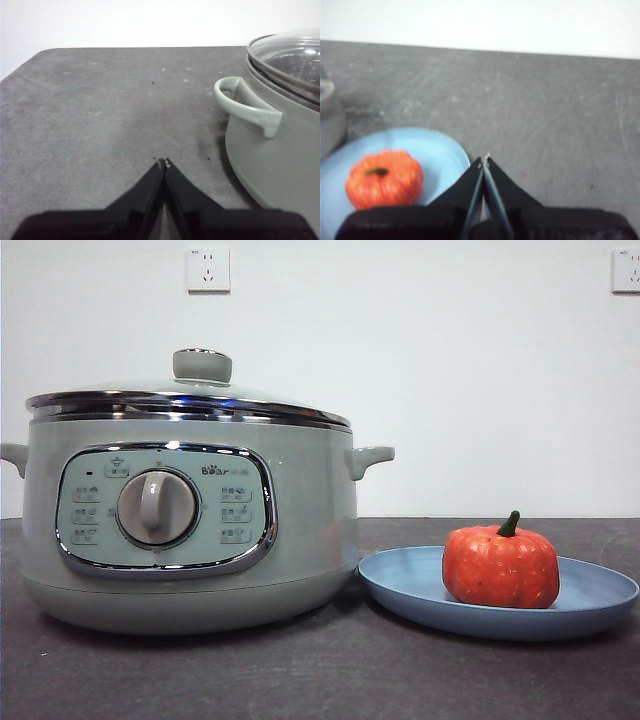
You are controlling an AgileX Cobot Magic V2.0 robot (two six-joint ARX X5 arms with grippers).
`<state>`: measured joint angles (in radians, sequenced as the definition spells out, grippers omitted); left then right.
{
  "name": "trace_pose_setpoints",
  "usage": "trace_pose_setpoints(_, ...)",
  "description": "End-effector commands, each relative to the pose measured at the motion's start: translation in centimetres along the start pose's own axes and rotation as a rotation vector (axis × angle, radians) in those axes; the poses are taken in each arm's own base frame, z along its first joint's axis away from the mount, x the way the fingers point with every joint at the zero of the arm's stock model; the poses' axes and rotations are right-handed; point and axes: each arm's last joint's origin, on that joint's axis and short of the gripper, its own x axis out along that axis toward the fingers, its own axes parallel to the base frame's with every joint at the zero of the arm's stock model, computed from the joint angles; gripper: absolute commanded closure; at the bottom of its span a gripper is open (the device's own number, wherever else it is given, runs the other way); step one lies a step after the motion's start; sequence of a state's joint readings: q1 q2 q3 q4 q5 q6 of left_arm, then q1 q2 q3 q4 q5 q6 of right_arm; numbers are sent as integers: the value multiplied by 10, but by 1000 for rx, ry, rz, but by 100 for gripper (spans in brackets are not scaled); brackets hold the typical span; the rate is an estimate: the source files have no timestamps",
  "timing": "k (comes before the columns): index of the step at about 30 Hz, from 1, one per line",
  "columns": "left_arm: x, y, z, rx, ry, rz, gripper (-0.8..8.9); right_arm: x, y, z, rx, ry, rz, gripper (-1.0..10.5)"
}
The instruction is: Take the pumpkin out from the steamer,put the pumpkin in the blue plate,close the lid
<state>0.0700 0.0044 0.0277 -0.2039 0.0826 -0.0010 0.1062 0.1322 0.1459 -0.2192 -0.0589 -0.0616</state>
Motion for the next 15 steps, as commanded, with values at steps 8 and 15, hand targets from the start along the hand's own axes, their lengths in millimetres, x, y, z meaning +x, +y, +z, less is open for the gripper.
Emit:
trace_pose_setpoints(8,1,1,-5,-8,12,5,816,5,1,-32,11,-22,10,945)
trace_pose_setpoints(15,1,1,-5,-8,12,5,816,6,1,-33,12,-16,3,945)
